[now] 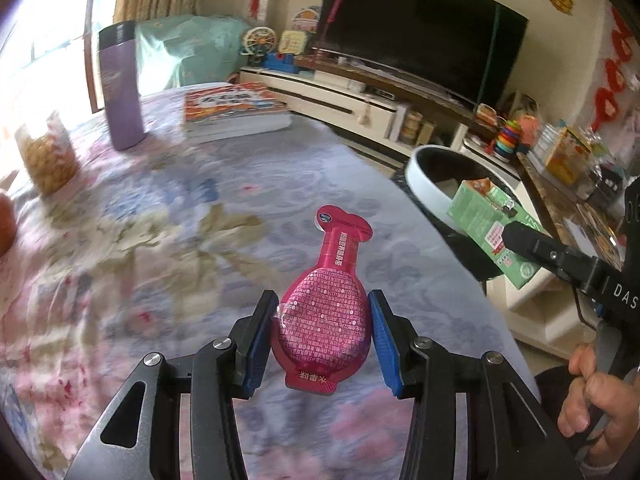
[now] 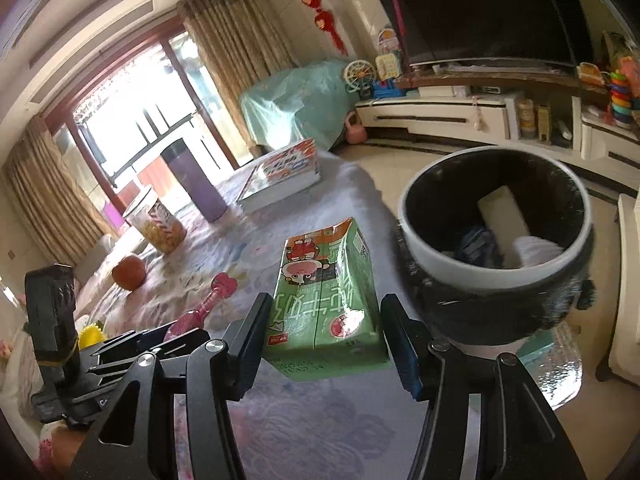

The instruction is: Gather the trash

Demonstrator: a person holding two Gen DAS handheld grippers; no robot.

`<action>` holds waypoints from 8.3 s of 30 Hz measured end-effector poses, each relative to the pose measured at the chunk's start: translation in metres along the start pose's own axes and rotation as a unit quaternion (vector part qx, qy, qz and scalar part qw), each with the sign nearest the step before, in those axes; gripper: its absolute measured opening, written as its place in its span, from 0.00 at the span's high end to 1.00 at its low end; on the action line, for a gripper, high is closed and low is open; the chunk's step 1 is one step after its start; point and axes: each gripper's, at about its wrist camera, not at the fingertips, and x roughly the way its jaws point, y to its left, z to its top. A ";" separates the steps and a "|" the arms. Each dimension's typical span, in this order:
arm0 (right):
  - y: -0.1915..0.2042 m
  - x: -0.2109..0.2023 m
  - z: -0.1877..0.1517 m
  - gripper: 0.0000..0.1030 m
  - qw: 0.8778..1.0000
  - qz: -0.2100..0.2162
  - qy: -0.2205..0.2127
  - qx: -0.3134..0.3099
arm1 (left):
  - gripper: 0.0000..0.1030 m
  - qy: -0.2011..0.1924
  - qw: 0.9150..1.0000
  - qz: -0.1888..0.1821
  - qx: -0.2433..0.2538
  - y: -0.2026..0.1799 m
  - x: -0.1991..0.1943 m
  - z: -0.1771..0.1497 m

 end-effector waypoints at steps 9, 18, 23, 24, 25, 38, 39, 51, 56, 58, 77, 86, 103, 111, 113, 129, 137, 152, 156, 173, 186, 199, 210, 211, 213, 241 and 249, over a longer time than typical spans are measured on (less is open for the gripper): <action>-0.031 -0.025 0.007 0.45 0.999 -0.014 -0.020 0.020 | 0.57 -0.004 0.999 -0.017 0.037 -0.039 0.004 0.012; -0.055 -0.038 0.015 0.45 0.999 -0.022 -0.035 0.035 | 0.57 -0.006 0.997 -0.031 0.066 -0.069 0.017 0.028; -0.065 -0.041 0.020 0.45 0.998 -0.029 -0.040 0.037 | 0.57 -0.006 0.996 -0.037 0.076 -0.079 0.026 0.036; -0.067 -0.041 0.021 0.45 0.998 -0.030 -0.041 0.038 | 0.57 -0.006 0.996 -0.038 0.078 -0.080 0.029 0.038; -0.069 -0.042 0.022 0.45 0.998 -0.031 -0.041 0.038 | 0.57 -0.006 0.996 -0.040 0.080 -0.082 0.031 0.040; -0.101 -0.033 0.039 0.45 0.997 -0.044 -0.036 0.057 | 0.57 0.000 0.994 -0.050 0.097 -0.106 0.062 0.068; -0.102 -0.033 0.039 0.45 0.997 -0.044 -0.036 0.057 | 0.57 0.000 0.994 -0.049 0.098 -0.108 0.064 0.069; -0.126 -0.021 0.057 0.45 0.996 -0.050 -0.030 0.065 | 0.57 0.005 0.992 -0.045 0.116 -0.132 0.095 0.093; -0.134 -0.017 0.064 0.45 0.996 -0.053 -0.028 0.066 | 0.57 0.006 0.991 -0.043 0.124 -0.140 0.109 0.102; -0.136 -0.015 0.067 0.45 0.996 -0.054 -0.028 0.066 | 0.57 0.007 0.991 -0.042 0.125 -0.143 0.114 0.105; -0.148 -0.001 0.081 0.45 0.996 -0.055 -0.017 0.070 | 0.57 0.018 0.992 -0.033 0.122 -0.149 0.146 0.124; -0.151 0.002 0.086 0.45 0.996 -0.060 -0.013 0.070 | 0.57 0.026 0.992 -0.031 0.121 -0.155 0.155 0.127; -0.153 0.004 0.090 0.45 0.996 -0.066 -0.006 0.066 | 0.57 0.034 0.990 -0.031 0.133 -0.166 0.162 0.133; -0.152 0.006 0.092 0.45 0.996 -0.063 -0.005 0.066 | 0.56 0.041 0.990 -0.031 0.131 -0.170 0.166 0.137; -0.152 0.006 0.092 0.45 0.996 -0.063 -0.006 0.066 | 0.56 0.042 0.990 -0.032 0.132 -0.170 0.167 0.138; -0.155 -0.012 0.088 0.19 0.993 -0.053 -0.035 0.096 | 0.35 0.032 0.992 -0.004 0.125 -0.171 0.158 0.136; -0.133 -0.033 0.072 0.08 0.994 -0.050 -0.044 0.092 | 0.26 0.005 0.997 -0.019 0.077 -0.146 0.115 0.100; -0.055 -0.077 0.003 0.02 0.989 -0.110 -0.089 0.034 | 0.24 -0.072 0.997 -0.006 -0.006 -0.088 0.004 -0.019; -0.038 -0.086 -0.011 0.02 0.985 -0.133 -0.110 0.010 | 0.24 -0.096 0.995 0.002 -0.007 -0.085 -0.021 -0.043; 0.005 -0.122 -0.027 0.00 0.950 -0.212 -0.217 -0.075 | 0.01 -0.218 0.974 0.054 0.015 -0.093 -0.094 -0.106; 0.003 -0.123 -0.047 0.00 0.947 -0.208 -0.235 -0.071 | 0.01 -0.231 0.970 0.075 0.021 -0.095 -0.086 -0.115; 0.005 -0.126 -0.052 0.00 0.945 -0.199 -0.250 -0.075 | 0.01 -0.246 0.966 0.079 0.026 -0.090 -0.089 -0.121; 0.006 -0.131 -0.054 0.00 0.946 -0.183 -0.258 -0.074 | 0.01 -0.252 0.964 0.083 0.031 -0.088 -0.090 -0.124; 0.007 -0.131 -0.054 0.00 0.946 -0.182 -0.258 -0.075 | 0.01 -0.253 0.963 0.083 0.032 -0.088 -0.090 -0.123; 0.006 -0.131 -0.054 0.00 0.946 -0.181 -0.257 -0.075 | 0.01 -0.255 0.963 0.082 0.033 -0.089 -0.091 -0.125; 0.009 -0.132 -0.055 0.00 0.948 -0.173 -0.256 -0.072 | 0.01 -0.250 0.964 0.079 0.039 -0.086 -0.088 -0.126; 0.009 -0.132 -0.054 0.00 0.949 -0.171 -0.256 -0.072 | 0.01 -0.250 0.964 0.079 0.039 -0.086 -0.087 -0.126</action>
